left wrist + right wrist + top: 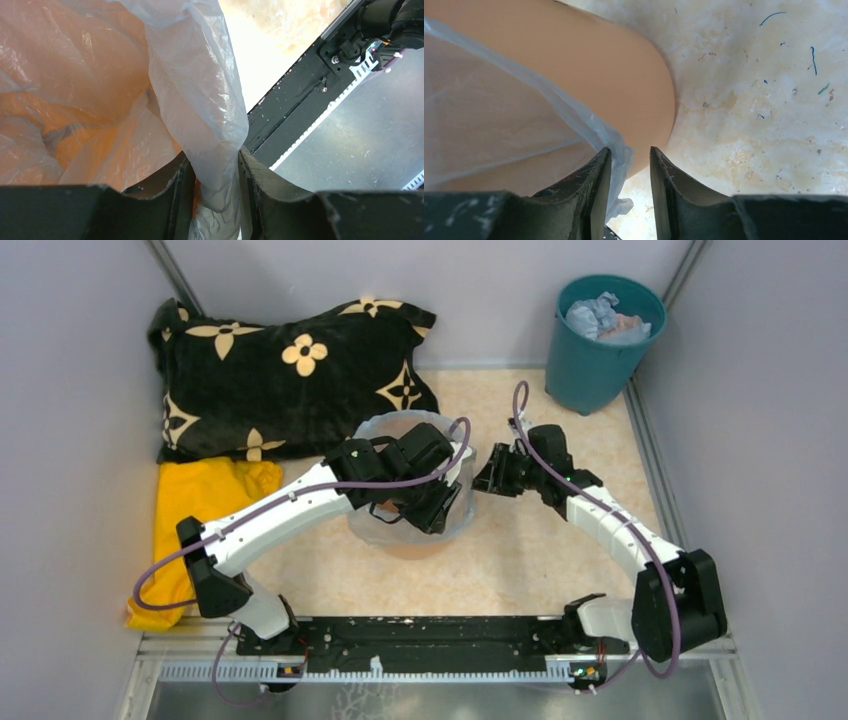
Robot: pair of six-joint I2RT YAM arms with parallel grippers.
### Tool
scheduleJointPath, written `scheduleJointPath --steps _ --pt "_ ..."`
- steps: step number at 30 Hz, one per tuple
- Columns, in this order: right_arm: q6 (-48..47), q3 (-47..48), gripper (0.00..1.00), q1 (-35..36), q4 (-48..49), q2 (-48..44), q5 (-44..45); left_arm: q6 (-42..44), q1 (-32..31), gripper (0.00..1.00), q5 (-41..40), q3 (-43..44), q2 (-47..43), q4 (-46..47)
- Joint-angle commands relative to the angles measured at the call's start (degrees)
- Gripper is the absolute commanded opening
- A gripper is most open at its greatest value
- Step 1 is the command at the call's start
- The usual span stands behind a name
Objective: Put the trash bags into the trash bin
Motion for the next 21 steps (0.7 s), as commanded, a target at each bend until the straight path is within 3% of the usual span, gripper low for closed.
scheduleJointPath --steps 1,9,11,21 --pt "-1.15 3.2 0.31 1.59 3.33 1.9 1.54 0.91 -0.04 0.4 2.13 -2.06 -2.03 2.38" --pt "-0.26 -0.23 0.13 2.03 6.14 3.0 2.55 0.91 -0.08 0.4 2.07 -2.8 -2.6 3.19" --pt "0.0 -1.17 0.0 2.07 6.8 3.14 2.34 0.91 -0.09 0.4 1.88 -2.86 -2.74 3.27" --pt "0.88 -6.29 0.0 2.11 10.33 4.29 2.3 0.34 -0.07 0.39 0.48 -3.47 -3.11 3.33"
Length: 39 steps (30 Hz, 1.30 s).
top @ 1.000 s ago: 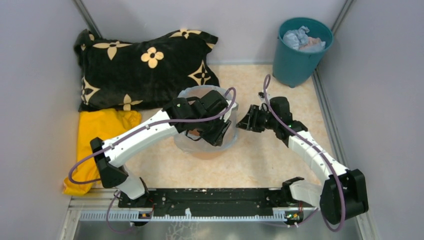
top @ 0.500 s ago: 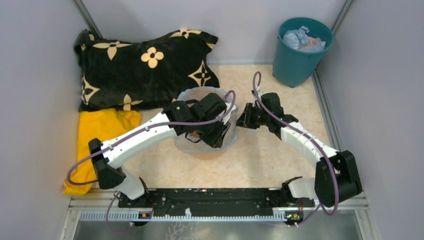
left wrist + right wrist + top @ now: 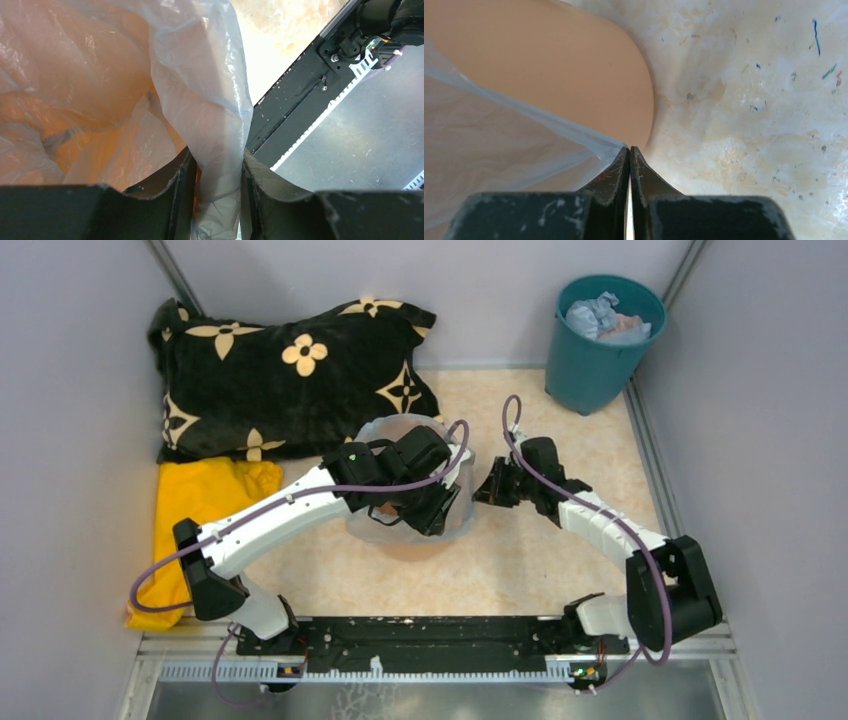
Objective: Put the trash bags into the trash bin
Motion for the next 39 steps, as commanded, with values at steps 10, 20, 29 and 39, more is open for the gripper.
scheduleJointPath --steps 10,20,29,39 --pt "0.51 -3.02 0.27 0.81 3.65 -3.87 -0.15 -0.71 -0.03 0.4 -1.46 -1.08 -1.54 1.49" --pt "4.39 -0.61 0.42 3.18 -12.42 -18.41 1.85 -0.86 0.01 0.4 -2.16 -0.34 0.89 3.36" --pt "15.19 -8.01 0.37 9.93 -12.57 -26.61 9.81 -1.76 1.67 0.41 -1.58 3.88 5.53 4.77" --pt "19.0 -6.85 0.35 12.1 -9.61 -22.65 17.03 -2.4 4.88 0.39 0.63 3.53 6.42 8.21"
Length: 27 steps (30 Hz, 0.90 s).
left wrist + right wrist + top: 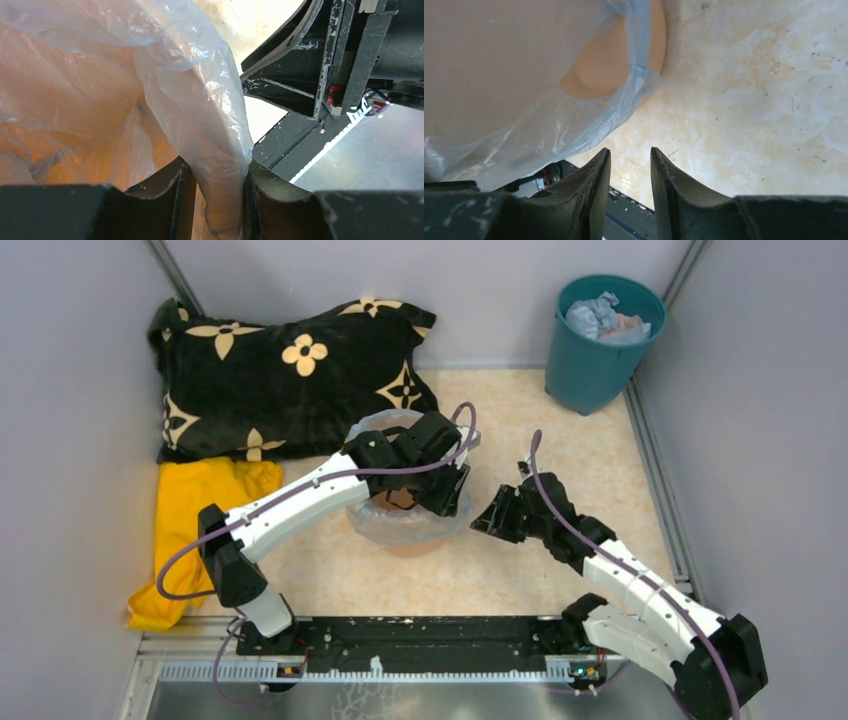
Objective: Put the trash bags into the trash bin
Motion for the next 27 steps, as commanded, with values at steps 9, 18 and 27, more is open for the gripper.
scheduleJointPath --steps 9,18,27 --pt "4.09 5.56 0.34 0.6 8.74 9.55 7.07 -0.37 2.25 0.38 2.76 -0.29 -1.16 3.74" --pt "3.77 9.71 0.34 0.6 9.18 12.83 7.52 -0.19 2.87 0.38 3.6 -0.82 -1.61 4.38" --pt "3.77 8.86 0.34 0.64 10.74 16.8 6.45 -0.21 3.31 0.38 4.02 -1.46 -2.01 4.91"
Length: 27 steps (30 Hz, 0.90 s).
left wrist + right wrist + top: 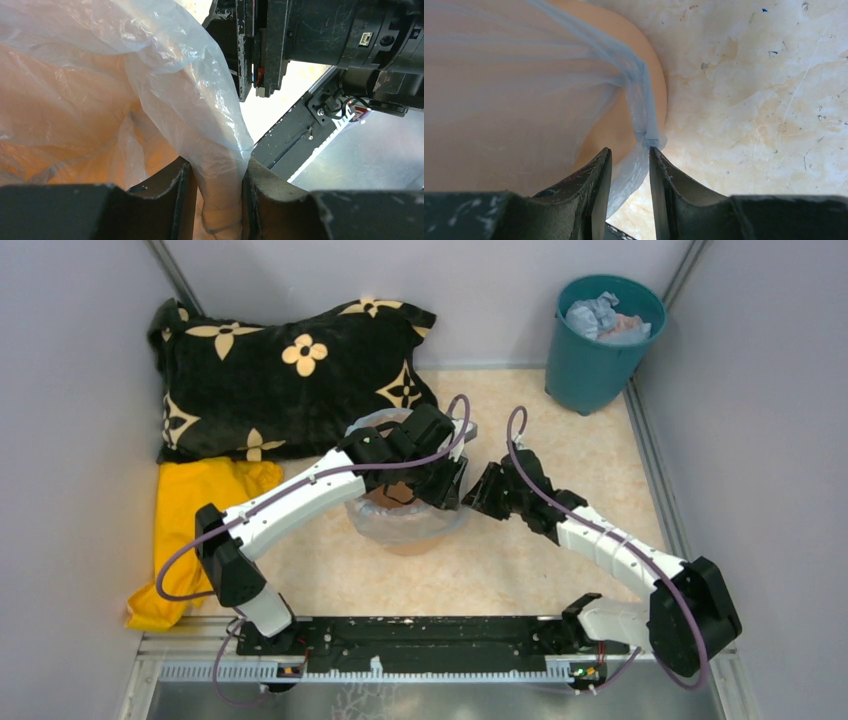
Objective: Put the trash bags into the trash bin
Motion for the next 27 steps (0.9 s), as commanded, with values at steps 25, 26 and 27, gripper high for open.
scheduleJointPath --steps 25,26,27 --pt "0.16 -3.11 0.01 0.49 7.79 6.01 -0.15 -0.1 1.73 0.34 1.1 0.6 -1.0 1.88" --pt "0.22 -3.57 0.0 0.51 8.01 5.9 -0.15 -0.18 1.86 0.34 1.14 0.6 -0.99 1.97" --pt "0.29 -4.06 0.0 0.48 8.32 5.84 -0.18 -0.19 1.91 0.33 1.1 0.53 -0.96 2.0"
